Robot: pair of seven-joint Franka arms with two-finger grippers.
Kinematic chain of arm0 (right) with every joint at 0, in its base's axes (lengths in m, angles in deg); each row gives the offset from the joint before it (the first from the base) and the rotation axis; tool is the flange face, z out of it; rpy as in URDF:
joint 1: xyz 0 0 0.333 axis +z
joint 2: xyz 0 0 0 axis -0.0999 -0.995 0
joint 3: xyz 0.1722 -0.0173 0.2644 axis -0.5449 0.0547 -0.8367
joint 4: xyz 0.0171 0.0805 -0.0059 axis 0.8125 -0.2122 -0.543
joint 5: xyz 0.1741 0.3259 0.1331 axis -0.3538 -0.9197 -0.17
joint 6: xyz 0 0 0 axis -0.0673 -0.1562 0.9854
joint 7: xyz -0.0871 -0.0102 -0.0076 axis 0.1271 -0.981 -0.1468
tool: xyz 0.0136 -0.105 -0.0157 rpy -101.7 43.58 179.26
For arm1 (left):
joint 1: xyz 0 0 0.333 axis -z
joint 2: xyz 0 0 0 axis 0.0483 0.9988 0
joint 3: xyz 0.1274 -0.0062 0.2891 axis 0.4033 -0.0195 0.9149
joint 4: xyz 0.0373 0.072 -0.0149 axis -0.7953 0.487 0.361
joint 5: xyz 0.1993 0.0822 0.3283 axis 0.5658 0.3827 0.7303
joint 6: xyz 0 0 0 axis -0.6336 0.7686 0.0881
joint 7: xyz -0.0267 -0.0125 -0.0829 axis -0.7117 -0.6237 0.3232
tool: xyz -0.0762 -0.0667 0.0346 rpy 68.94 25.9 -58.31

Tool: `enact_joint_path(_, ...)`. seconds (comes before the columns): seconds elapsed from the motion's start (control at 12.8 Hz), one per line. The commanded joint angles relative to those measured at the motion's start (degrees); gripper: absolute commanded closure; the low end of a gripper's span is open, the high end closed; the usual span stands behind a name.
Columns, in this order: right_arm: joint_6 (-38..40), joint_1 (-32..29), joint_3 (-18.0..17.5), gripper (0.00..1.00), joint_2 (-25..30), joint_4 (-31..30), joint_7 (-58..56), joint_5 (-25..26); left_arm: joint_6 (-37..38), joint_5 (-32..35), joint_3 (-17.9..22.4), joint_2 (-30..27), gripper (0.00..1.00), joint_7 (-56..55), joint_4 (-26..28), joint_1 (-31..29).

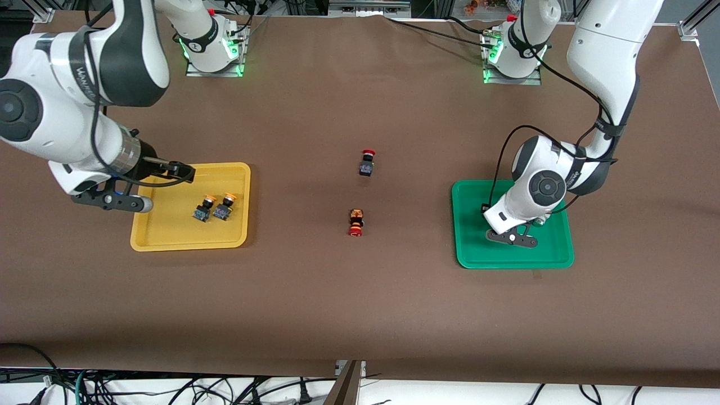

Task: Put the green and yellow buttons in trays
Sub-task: 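Open the left gripper on the green tray while the right gripper withdraws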

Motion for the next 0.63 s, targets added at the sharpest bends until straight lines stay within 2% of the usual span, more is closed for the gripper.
enact_joint_path(0.0, 2.1, -16.5, -18.7, 0.01, 6.2, 0.2, 2.1, 6.1, 5.4, -3.7, 0.1, -5.3, 0.00, 1.1, -2.5, -0.4)
enact_joint_path(0.16, 4.1, -24.7, -26.4, 0.01, 9.3, -0.6, 2.3, 6.7, 14.3, -5.0, 1.6, -9.5, 0.00, 0.7, -8.4, -0.5)
enact_joint_path(0.31, 5.7, -28.7, -30.1, 0.01, 14.1, -3.5, 1.4, 7.9, 21.2, -8.0, 6.2, -14.9, 0.00, 0.9, -12.5, -0.5)
enact_joint_path(0.47, 4.7, -31.0, -32.2, 0.01, 21.8, -10.9, -0.6, 10.1, 31.6, -12.2, 10.0, -20.4, 0.00, 1.2, -15.4, -0.5)
enact_joint_path(0.55, 4.5, -33.2, -33.8, 0.01, 23.9, -12.8, -1.7, 10.3, 35.9, -12.7, 10.8, -22.8, 0.00, 1.2, -16.4, -0.6)
